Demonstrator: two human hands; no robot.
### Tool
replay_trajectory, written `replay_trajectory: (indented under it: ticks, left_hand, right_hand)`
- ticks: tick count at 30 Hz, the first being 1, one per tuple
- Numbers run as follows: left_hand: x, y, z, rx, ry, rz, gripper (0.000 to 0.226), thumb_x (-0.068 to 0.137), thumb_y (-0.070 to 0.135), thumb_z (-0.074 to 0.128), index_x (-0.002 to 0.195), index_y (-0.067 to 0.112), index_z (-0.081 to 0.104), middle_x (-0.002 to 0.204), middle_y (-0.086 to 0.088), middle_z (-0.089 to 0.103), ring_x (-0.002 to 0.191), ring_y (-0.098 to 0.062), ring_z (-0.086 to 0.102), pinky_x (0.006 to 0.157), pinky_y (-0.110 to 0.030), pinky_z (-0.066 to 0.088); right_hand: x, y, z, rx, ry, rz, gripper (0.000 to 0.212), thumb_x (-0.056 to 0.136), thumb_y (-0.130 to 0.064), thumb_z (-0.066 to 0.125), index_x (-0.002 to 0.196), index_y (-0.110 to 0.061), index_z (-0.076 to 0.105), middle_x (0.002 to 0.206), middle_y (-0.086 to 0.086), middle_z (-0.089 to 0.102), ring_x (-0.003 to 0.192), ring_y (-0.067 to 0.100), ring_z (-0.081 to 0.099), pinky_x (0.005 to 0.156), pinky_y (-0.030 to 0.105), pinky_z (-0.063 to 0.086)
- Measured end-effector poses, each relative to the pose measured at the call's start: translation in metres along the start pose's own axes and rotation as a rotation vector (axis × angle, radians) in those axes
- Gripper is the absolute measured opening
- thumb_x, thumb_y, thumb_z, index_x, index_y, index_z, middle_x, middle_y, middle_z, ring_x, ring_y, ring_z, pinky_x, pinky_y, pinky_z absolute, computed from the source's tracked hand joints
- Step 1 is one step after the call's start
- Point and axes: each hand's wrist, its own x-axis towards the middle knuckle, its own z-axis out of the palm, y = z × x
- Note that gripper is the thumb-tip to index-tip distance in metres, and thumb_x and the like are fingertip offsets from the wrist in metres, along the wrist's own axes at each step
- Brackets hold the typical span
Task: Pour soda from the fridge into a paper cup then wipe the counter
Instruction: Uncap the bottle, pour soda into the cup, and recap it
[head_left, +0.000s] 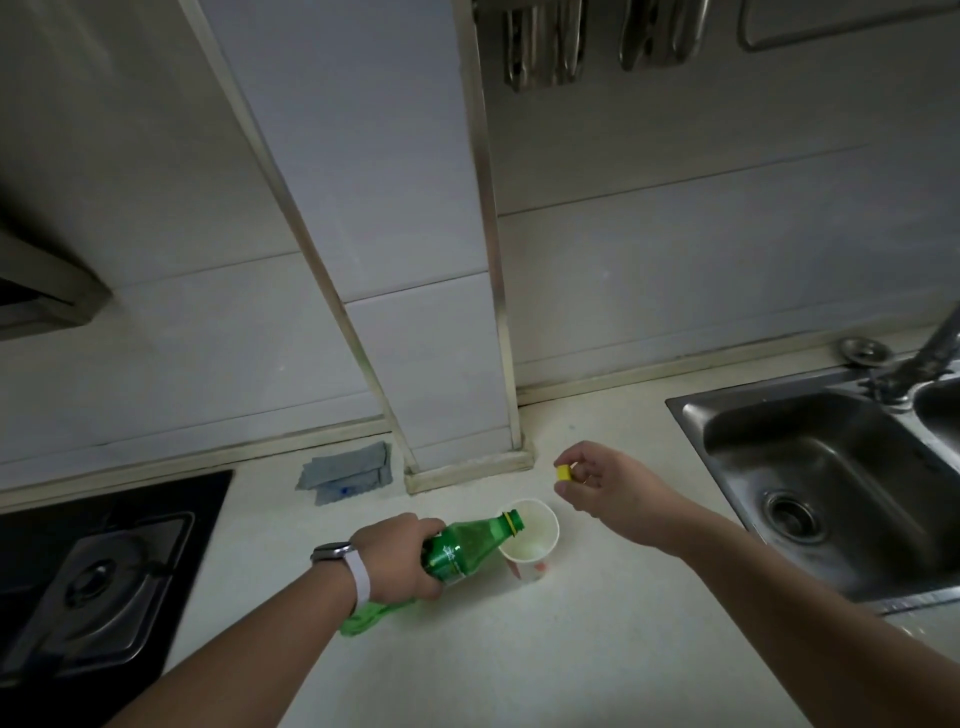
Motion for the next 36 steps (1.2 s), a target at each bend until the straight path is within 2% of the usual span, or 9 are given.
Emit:
replay_trajectory:
  ticks: [6, 11, 14, 22, 24, 29, 33, 36]
  left_hand:
    - [-0.003, 0.0, 0.0, 0.06, -0.019, -0.017, 0.046, 0.063, 0.054, 0.065, 0.105, 0.038, 0.057, 0.09, 0.009, 0.056, 0.08, -0.015, 0.059, 0.068, -0.032, 0.051]
    - [-0.005, -0.001, 0.0, 0.073, -0.039, -0.031, 0.05, 0.064, 0.051, 0.065, 0.111, 0.036, 0.057, 0.093, 0.007, 0.056, 0.081, -0.014, 0.059, 0.068, -0.031, 0.052]
    - [-0.007, -0.002, 0.0, 0.097, -0.034, -0.038, 0.052, 0.065, 0.052, 0.064, 0.114, 0.036, 0.056, 0.094, 0.007, 0.056, 0.081, -0.014, 0.059, 0.069, -0.032, 0.053]
    - [-0.012, -0.004, 0.0, 0.131, -0.023, -0.059, 0.056, 0.066, 0.054, 0.065, 0.118, 0.037, 0.056, 0.097, 0.006, 0.055, 0.084, -0.015, 0.059, 0.072, -0.032, 0.054]
    - [-0.012, -0.004, 0.0, 0.132, -0.025, -0.064, 0.057, 0.066, 0.054, 0.066, 0.12, 0.036, 0.055, 0.098, 0.006, 0.055, 0.084, -0.015, 0.059, 0.073, -0.032, 0.054]
    - [-0.013, -0.004, -0.001, 0.156, -0.021, -0.074, 0.063, 0.067, 0.054, 0.066, 0.126, 0.036, 0.052, 0.101, 0.006, 0.053, 0.087, -0.015, 0.057, 0.073, -0.031, 0.052]
    - [-0.014, -0.004, -0.002, 0.167, -0.019, -0.082, 0.062, 0.068, 0.054, 0.065, 0.126, 0.037, 0.051, 0.097, 0.007, 0.05, 0.085, -0.015, 0.056, 0.067, -0.028, 0.048]
    - [-0.014, -0.005, -0.003, 0.177, -0.02, -0.088, 0.06, 0.067, 0.054, 0.065, 0.123, 0.037, 0.052, 0.095, 0.008, 0.049, 0.084, -0.014, 0.055, 0.068, -0.029, 0.049]
  right_hand:
    - [0.0, 0.005, 0.0, 0.009, 0.004, 0.009, 0.021, 0.092, -0.033, 0.064, 0.112, -0.029, 0.059, 0.092, -0.001, 0.066, 0.087, 0.019, 0.064, 0.075, 0.034, 0.053]
    - [-0.002, 0.01, 0.004, 0.034, -0.011, 0.018, 0.019, 0.093, -0.032, 0.063, 0.111, -0.028, 0.059, 0.091, 0.003, 0.066, 0.078, 0.016, 0.06, 0.068, 0.031, 0.05]
    - [-0.004, 0.012, 0.005, 0.045, -0.006, 0.02, 0.019, 0.093, -0.031, 0.063, 0.111, -0.027, 0.059, 0.093, 0.007, 0.066, 0.076, 0.015, 0.058, 0.069, 0.033, 0.051]
    - [-0.004, 0.022, 0.01, 0.036, -0.006, 0.038, 0.017, 0.092, -0.032, 0.063, 0.109, -0.029, 0.059, 0.09, 0.005, 0.066, 0.074, 0.016, 0.058, 0.072, 0.038, 0.054]
    - [-0.005, 0.023, 0.011, 0.039, -0.008, 0.041, 0.017, 0.092, -0.032, 0.063, 0.109, -0.029, 0.059, 0.09, 0.005, 0.066, 0.073, 0.017, 0.058, 0.069, 0.036, 0.052]
    - [-0.008, 0.028, 0.013, 0.054, -0.006, 0.054, 0.017, 0.092, -0.031, 0.063, 0.108, -0.027, 0.06, 0.092, 0.005, 0.067, 0.078, 0.02, 0.063, 0.074, 0.04, 0.055]
    - [-0.01, 0.031, 0.014, 0.061, 0.002, 0.068, 0.018, 0.093, -0.028, 0.062, 0.11, -0.026, 0.06, 0.093, 0.004, 0.067, 0.086, 0.021, 0.066, 0.075, 0.035, 0.055]
    - [-0.012, 0.033, 0.016, 0.063, -0.001, 0.073, 0.017, 0.093, -0.029, 0.062, 0.11, -0.025, 0.06, 0.093, 0.003, 0.067, 0.083, 0.016, 0.065, 0.071, 0.031, 0.053]
